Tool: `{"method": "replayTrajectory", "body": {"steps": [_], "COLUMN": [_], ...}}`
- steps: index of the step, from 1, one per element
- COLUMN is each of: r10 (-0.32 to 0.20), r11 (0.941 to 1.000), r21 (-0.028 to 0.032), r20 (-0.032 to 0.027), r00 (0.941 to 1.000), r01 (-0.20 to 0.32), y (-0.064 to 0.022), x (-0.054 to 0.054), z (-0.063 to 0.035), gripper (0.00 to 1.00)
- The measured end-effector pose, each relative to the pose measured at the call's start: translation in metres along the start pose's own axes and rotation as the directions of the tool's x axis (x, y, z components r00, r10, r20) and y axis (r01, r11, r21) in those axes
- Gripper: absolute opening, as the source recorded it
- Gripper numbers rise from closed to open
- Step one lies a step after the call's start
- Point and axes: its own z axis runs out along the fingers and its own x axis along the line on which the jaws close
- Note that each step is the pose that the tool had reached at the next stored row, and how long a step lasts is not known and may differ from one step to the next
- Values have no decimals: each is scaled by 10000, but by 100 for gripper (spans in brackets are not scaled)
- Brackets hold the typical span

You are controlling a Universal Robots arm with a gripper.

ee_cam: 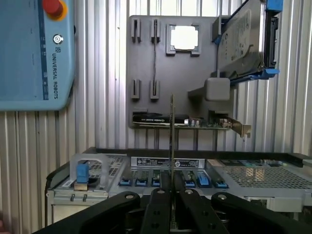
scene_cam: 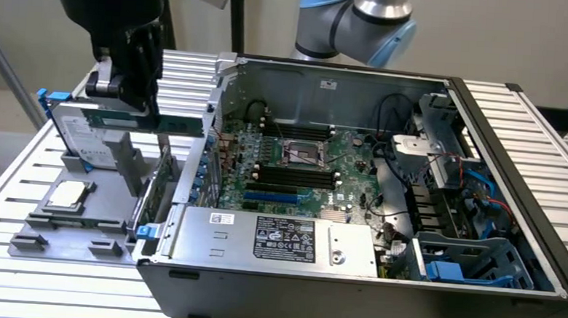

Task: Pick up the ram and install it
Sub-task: 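Pick up the ram and move it above insertion slot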

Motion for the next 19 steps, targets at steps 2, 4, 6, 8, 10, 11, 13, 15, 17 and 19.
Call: {"method": "replayTrajectory", "body": {"steps": [2,4,6,8,10,11,13,15,17,19], "r10": [0,0,0,1,0,-1,0,0,0,0], "r11": [10000,10000,10000,10000,10000,10000,10000,10000,10000,10000], "r21": [-1,-1,0,-1,0,0,-1,0,0,-1], "r20": [-1,-1,-1,-1,-1,-1,-1,-1,-1,-2], "r00": [10000,10000,10000,10000,10000,10000,10000,10000,10000,10000], "r01": [0,0,0,-1,0,1,0,0,0,0], "y": [-68,-141,-215,-286,-360,-401,-484,-573,-662,-748], "x": [-24,-48,-71,-94,-115,-123,-136,-150,-163,-176], "z": [0,0,1,1,2,2,2,3,3,3], "gripper": [14,14,14,14,14,14,14,14,14,14]}}
